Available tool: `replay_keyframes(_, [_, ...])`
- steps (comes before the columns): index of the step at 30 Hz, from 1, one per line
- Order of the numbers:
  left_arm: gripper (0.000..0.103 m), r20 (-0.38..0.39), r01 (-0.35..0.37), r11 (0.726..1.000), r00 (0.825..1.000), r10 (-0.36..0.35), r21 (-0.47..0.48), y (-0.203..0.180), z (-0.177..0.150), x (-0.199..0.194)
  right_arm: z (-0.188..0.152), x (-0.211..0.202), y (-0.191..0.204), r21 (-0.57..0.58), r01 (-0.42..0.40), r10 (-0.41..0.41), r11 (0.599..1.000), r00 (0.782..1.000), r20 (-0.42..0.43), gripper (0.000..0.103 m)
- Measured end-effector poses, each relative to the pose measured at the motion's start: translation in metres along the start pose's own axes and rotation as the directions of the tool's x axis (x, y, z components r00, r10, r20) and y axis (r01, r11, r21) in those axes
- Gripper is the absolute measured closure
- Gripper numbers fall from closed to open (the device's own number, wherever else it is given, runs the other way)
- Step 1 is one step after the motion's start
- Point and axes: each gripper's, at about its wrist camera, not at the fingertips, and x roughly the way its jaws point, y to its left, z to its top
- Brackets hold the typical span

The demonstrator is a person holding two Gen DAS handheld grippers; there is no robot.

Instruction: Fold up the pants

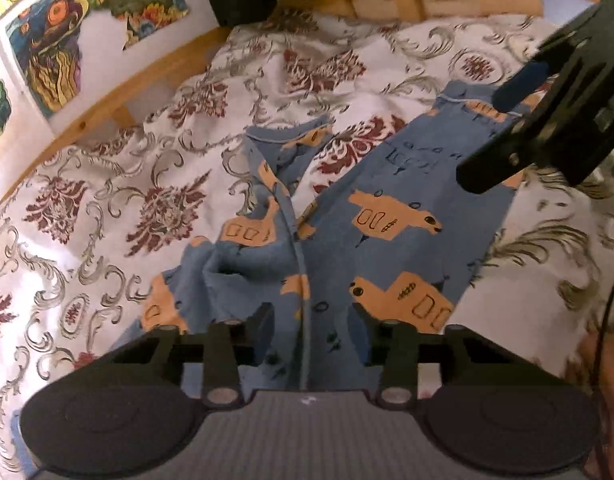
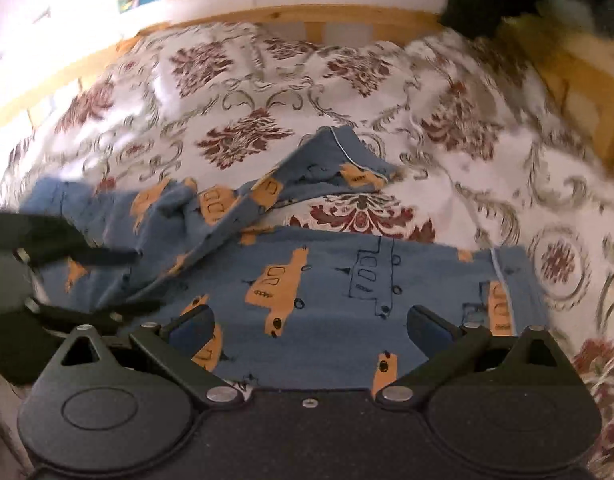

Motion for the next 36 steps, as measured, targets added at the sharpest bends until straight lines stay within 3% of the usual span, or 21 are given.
replay_keyframes(5, [0.079, 0.009, -0.058, 0.998, 0.998, 0.058, 0.01, -0.008, 0.003, 0.015, -0.001, 0.011, -0.014, 0.097, -0.053, 0.056, 0.994, 0.998, -0.028, 0.001])
replay_keyframes(14, [0.098, 0.02, -0.113, 0.992, 0.993, 0.112, 0.053, -0.015, -0.001, 0.027, -0.001, 0.028, -0.004, 0.086, -0.061, 0.066, 0.994, 0.996, -0.064, 0.001])
replay_keyframes(26, [0.1, 0.13, -0.223, 0.942, 0.972, 0.196, 0.249, -0.055, -0.015, 0.023, 0.009, 0.046, -0.009, 0.133, -0.075, 0.085, 0.988, 0.994, -0.07, 0.003])
replay_keyframes(30, [0.1, 0.17, -0.255, 0.92, 0.962, 0.212, 0.297, -0.065, -0.018, 0.022, 0.04, 0.057, -0.01, 0.064, -0.055, 0.059, 0.996, 0.996, -0.061, 0.003])
replay_keyframes(36, [0.1, 0.172, -0.248, 0.926, 0.964, 0.205, 0.285, -0.062, -0.018, 0.025, 0.098, 0.098, -0.009, 0.136, -0.178, 0.19, 0.975, 0.978, -0.087, 0.019])
